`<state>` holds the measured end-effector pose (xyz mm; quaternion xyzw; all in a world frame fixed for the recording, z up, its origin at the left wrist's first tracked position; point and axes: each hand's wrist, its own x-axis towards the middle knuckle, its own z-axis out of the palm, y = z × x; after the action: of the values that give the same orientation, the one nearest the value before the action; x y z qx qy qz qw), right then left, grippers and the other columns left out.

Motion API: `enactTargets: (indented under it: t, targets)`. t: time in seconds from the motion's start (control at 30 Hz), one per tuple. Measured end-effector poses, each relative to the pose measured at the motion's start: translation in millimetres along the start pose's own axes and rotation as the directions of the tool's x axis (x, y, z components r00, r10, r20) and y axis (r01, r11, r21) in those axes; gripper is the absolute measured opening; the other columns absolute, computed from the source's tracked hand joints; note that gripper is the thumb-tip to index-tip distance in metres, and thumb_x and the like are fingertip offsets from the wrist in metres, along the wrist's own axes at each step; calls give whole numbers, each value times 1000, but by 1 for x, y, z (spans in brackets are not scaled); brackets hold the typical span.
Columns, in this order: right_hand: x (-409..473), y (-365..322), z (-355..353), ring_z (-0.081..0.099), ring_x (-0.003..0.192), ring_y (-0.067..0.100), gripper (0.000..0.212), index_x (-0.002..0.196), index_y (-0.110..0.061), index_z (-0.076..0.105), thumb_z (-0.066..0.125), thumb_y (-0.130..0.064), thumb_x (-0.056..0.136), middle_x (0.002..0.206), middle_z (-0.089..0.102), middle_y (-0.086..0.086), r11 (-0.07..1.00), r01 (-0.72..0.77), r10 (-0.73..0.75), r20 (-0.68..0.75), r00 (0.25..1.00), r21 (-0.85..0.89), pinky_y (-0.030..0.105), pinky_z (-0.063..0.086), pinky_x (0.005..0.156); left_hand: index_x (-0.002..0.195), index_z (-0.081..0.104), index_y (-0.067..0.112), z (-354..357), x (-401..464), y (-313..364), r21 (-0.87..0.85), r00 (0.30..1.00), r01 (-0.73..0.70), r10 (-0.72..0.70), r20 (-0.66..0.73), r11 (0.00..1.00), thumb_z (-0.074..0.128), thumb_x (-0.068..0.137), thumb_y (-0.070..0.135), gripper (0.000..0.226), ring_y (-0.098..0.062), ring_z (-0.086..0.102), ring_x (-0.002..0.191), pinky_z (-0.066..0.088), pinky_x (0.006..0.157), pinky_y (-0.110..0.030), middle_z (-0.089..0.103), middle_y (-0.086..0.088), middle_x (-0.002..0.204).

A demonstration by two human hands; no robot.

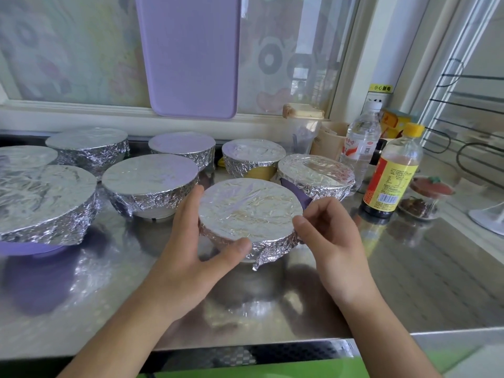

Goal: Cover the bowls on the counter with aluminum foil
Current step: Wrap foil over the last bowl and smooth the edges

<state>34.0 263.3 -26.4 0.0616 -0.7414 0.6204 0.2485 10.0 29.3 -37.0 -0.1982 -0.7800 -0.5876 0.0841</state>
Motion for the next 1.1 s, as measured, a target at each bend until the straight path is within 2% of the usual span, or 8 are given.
enactTargets:
  t: [0.17,0.27,0.37,0.43,0.53,0.67,0.93,1.1]
  targets:
    - [0,-4,-2,50,62,12,26,82,4,55,74,-6,96,66,56,12,999,-28,27,35,999,23,20,39,61,160,17,47,4,1,2,107,999,-5,10,-49,994,87,61,71,124,32,23,134,19,96,10,27,50,149]
    - [0,-5,-2,53,63,16,29,77,4,58,77,-9,95,66,61,16,999,-31,30,31,999,30,24,42,62,161,14,46,7,2,7,136,998,-10,19,-66,991,91,54,61,132,36,22,130,19,96,10,24,55,143]
    - [-1,-7,-1,48,59,10,32,71,1,60,76,-12,95,59,58,-2,999,-39,39,18,999,-8,20,38,58,159,11,48,12,4,11,198,995,-18,37,-90,980,96,52,61,137,38,19,127,16,94,12,15,60,135]
    - [-1,-9,0,43,58,10,36,69,3,61,75,-15,97,59,53,-2,999,-30,31,23,999,-33,19,34,56,156,14,49,15,5,11,231,992,-23,51,-114,973,98,52,58,134,37,21,126,17,94,12,16,64,128]
    - [-2,-9,1,40,55,6,45,65,5,62,71,-19,101,56,51,5,996,-26,30,49,998,-80,17,31,54,159,15,45,18,4,8,244,988,-24,60,-140,969,100,51,55,138,32,24,129,22,99,7,23,56,134]
    - [-4,-11,1,36,46,4,52,60,7,62,63,-20,105,46,46,-7,989,-75,88,97,991,-124,17,29,51,156,19,49,19,3,4,242,987,-43,79,-142,969,101,52,51,133,28,29,130,23,96,9,27,51,138]
    - [-6,-19,1,36,36,12,56,50,0,65,70,-25,100,37,45,3,985,-138,143,42,989,-99,21,33,47,158,21,44,19,3,0,236,987,-60,93,-130,970,101,52,48,134,28,29,131,21,96,9,31,44,141]
    - [-5,-23,5,37,34,21,52,60,2,69,66,-28,102,46,53,16,959,-283,279,128,952,14,22,27,40,157,20,47,19,3,-1,243,985,-54,92,-149,969,100,51,51,133,25,28,134,20,97,9,34,34,145]
